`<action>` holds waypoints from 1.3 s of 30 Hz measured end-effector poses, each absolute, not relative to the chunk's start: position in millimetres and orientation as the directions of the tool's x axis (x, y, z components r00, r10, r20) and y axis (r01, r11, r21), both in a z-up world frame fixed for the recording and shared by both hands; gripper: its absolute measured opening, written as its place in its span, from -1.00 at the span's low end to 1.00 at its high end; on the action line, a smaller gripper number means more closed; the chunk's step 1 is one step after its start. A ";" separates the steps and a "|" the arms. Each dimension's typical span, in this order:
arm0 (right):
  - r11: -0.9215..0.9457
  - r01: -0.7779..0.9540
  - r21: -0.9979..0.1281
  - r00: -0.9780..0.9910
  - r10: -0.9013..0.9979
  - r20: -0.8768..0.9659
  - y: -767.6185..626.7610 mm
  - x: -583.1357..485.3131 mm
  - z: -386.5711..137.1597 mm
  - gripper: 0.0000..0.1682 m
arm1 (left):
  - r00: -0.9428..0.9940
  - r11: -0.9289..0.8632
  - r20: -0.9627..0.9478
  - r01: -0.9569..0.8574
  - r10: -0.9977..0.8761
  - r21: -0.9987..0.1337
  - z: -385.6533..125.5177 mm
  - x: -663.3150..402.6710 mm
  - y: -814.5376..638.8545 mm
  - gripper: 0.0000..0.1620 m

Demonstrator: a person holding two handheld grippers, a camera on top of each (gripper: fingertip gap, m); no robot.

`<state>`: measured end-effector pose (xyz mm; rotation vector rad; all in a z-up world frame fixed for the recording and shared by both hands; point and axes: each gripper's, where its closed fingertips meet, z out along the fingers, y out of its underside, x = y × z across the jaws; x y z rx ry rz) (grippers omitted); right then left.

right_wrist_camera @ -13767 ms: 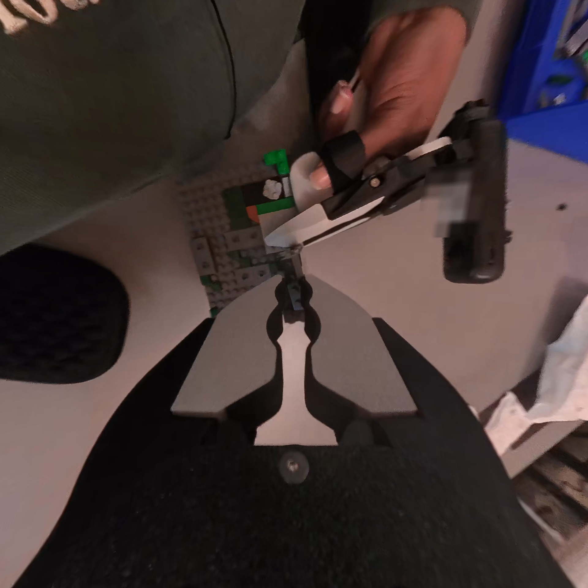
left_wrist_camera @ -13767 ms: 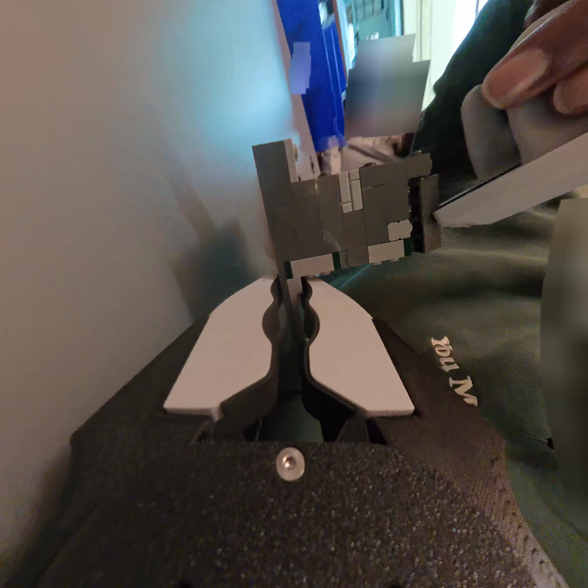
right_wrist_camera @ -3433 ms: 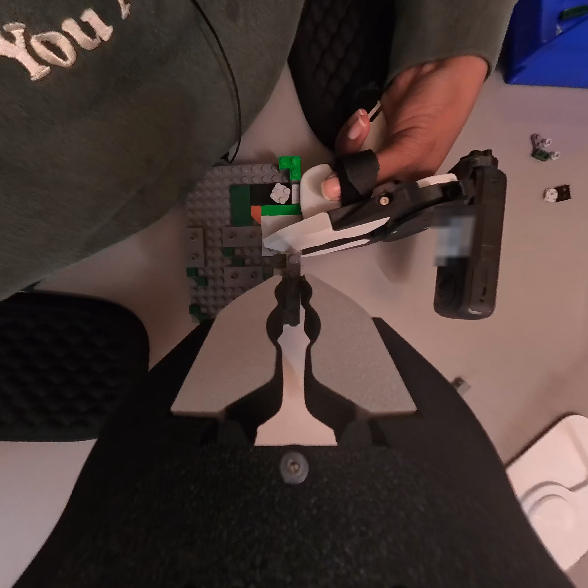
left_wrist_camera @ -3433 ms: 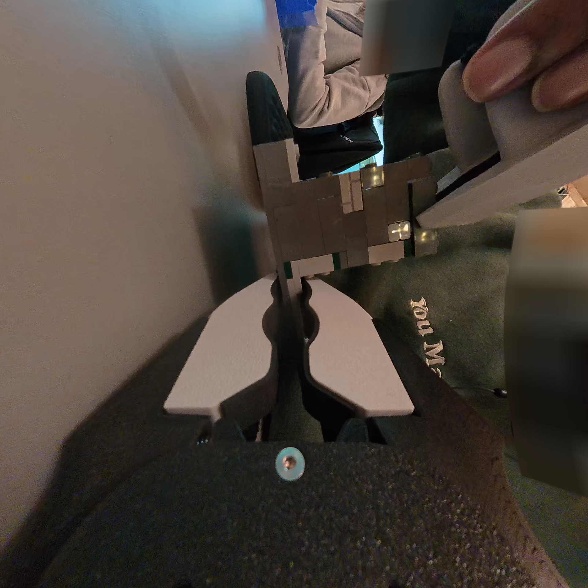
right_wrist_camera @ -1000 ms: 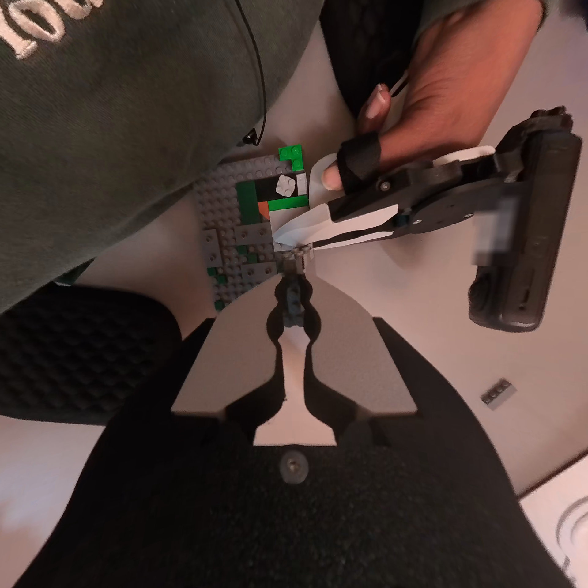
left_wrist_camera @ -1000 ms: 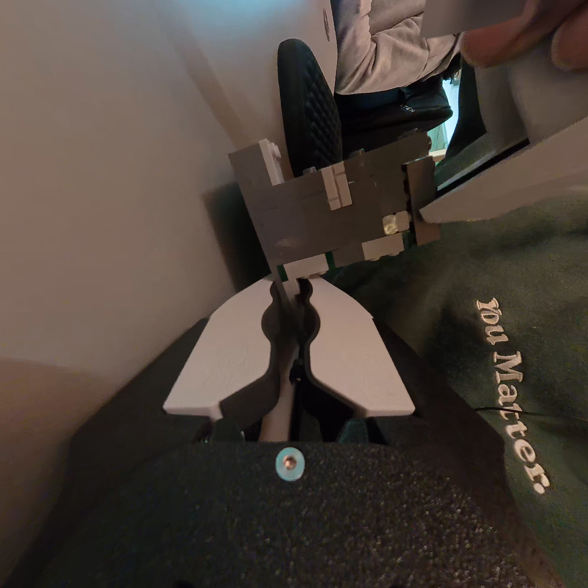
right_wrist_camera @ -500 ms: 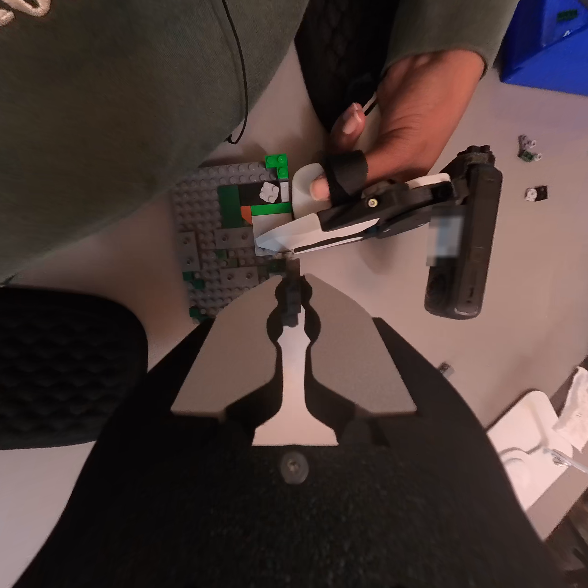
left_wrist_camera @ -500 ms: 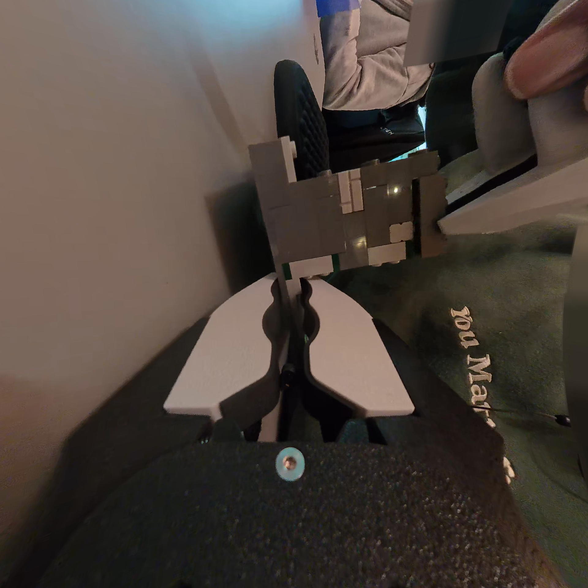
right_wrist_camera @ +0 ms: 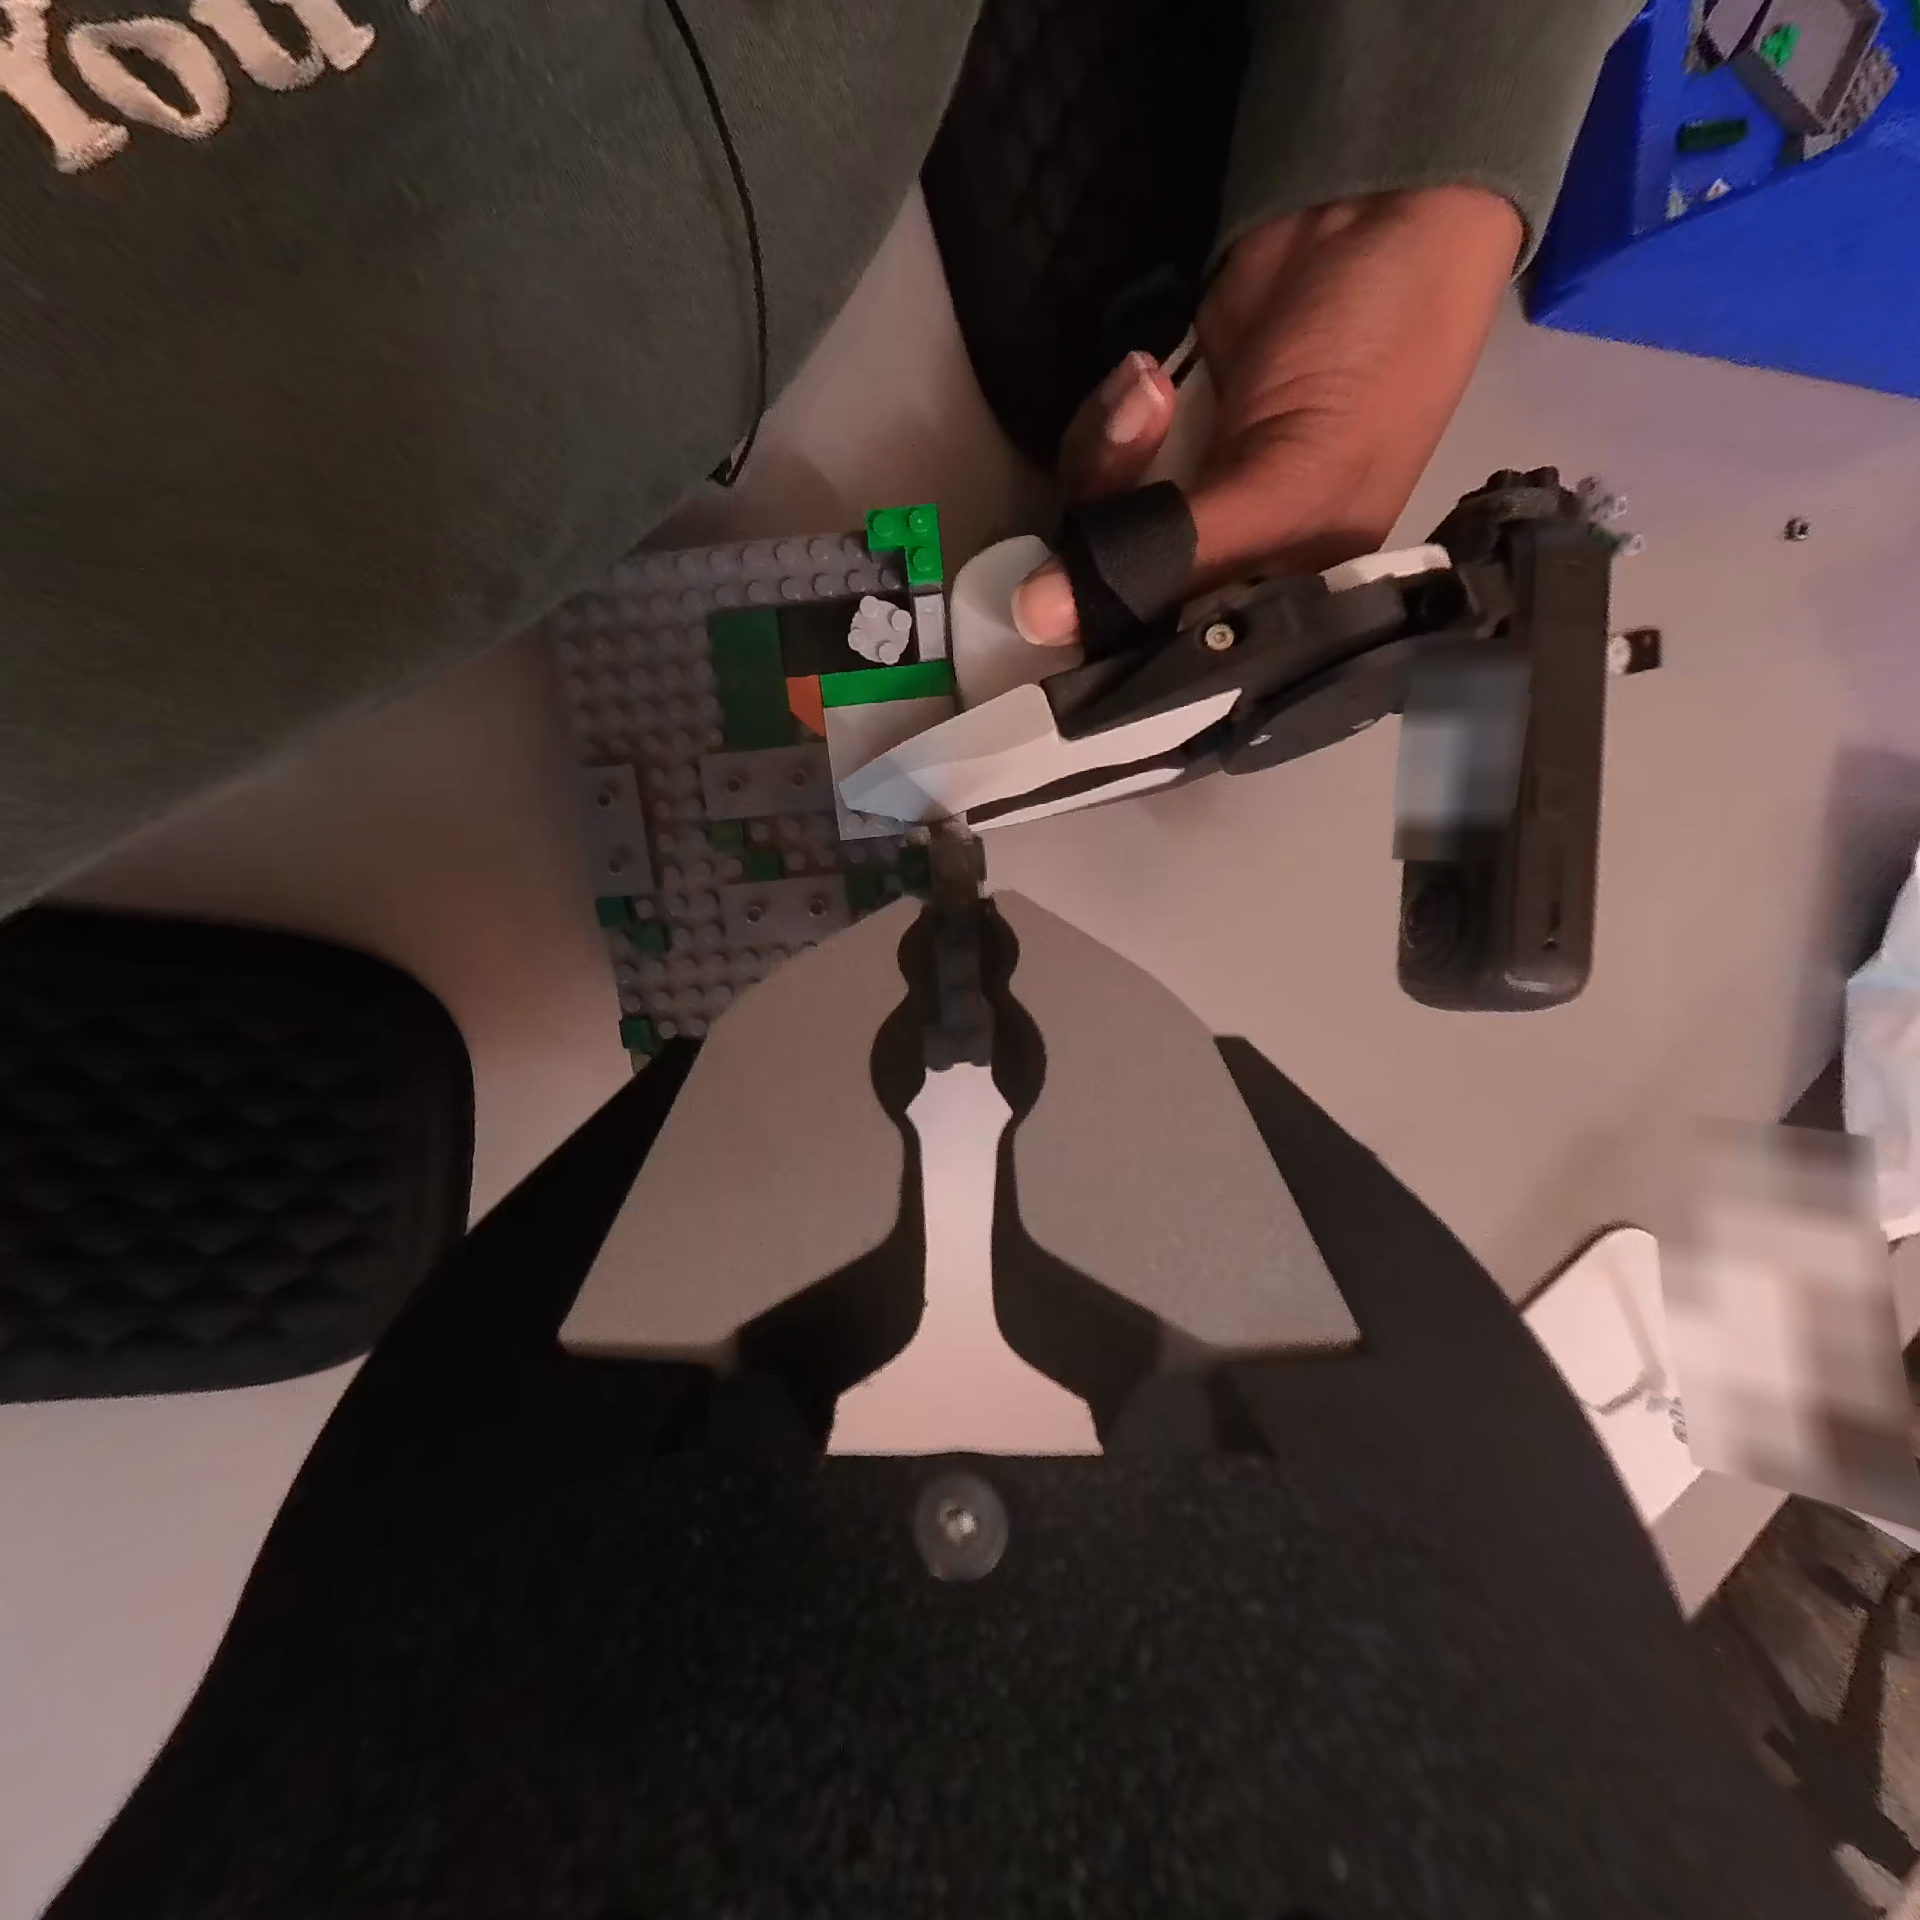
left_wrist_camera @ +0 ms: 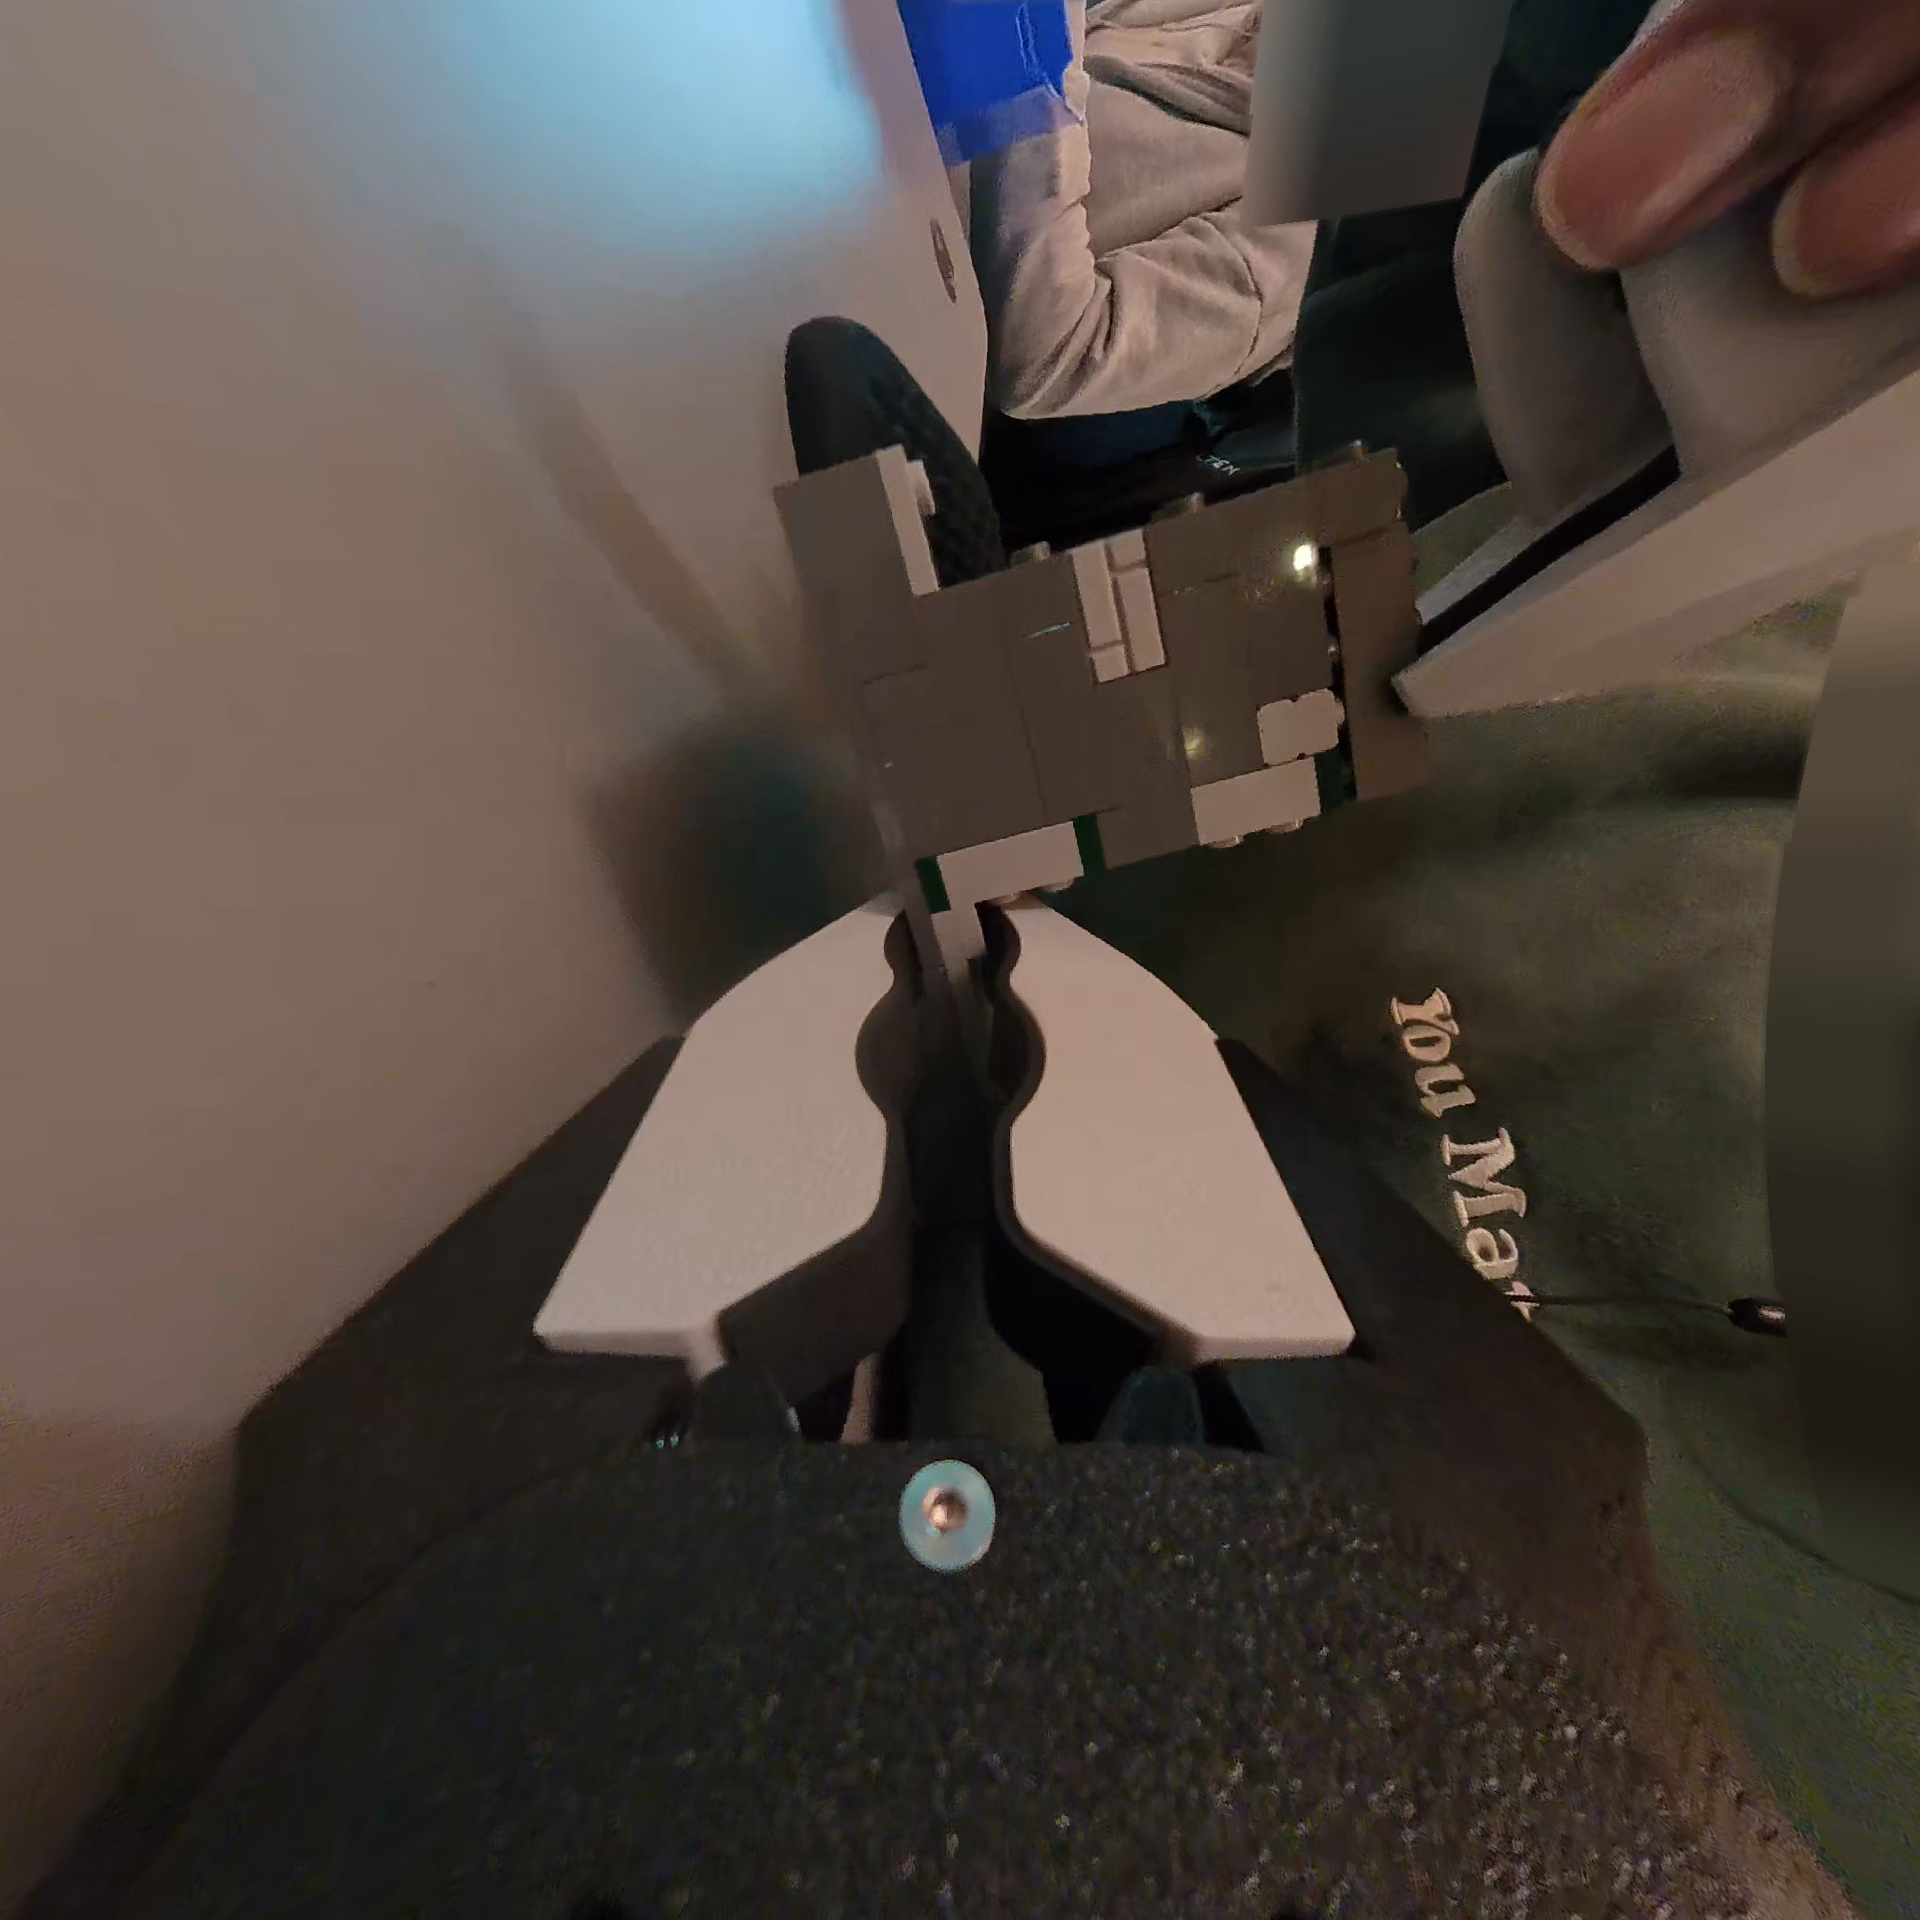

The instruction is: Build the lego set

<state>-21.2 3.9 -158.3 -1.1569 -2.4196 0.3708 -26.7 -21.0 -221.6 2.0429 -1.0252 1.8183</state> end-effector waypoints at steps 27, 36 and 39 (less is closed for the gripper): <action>0.693 0.645 -0.324 -0.626 0.721 0.297 0.1 -23.0 -153.7 -0.91 | 0.032 -0.657 0.855 -0.655 -0.518 -0.373 -218.1 -29.9 -20.7 -0.87; 0.686 0.661 -0.304 -0.619 0.728 0.295 0.8 -20.5 -163.6 -0.91 | 0.061 -0.665 0.853 -0.656 -0.518 -0.357 -225.6 -28.8 -21.4 -0.88; 0.684 0.655 -0.321 -0.620 0.729 0.290 -2.2 -22.1 -163.7 -0.91 | 0.067 -0.651 0.833 -0.660 -0.549 -0.376 -226.9 -27.0 -19.7 -0.88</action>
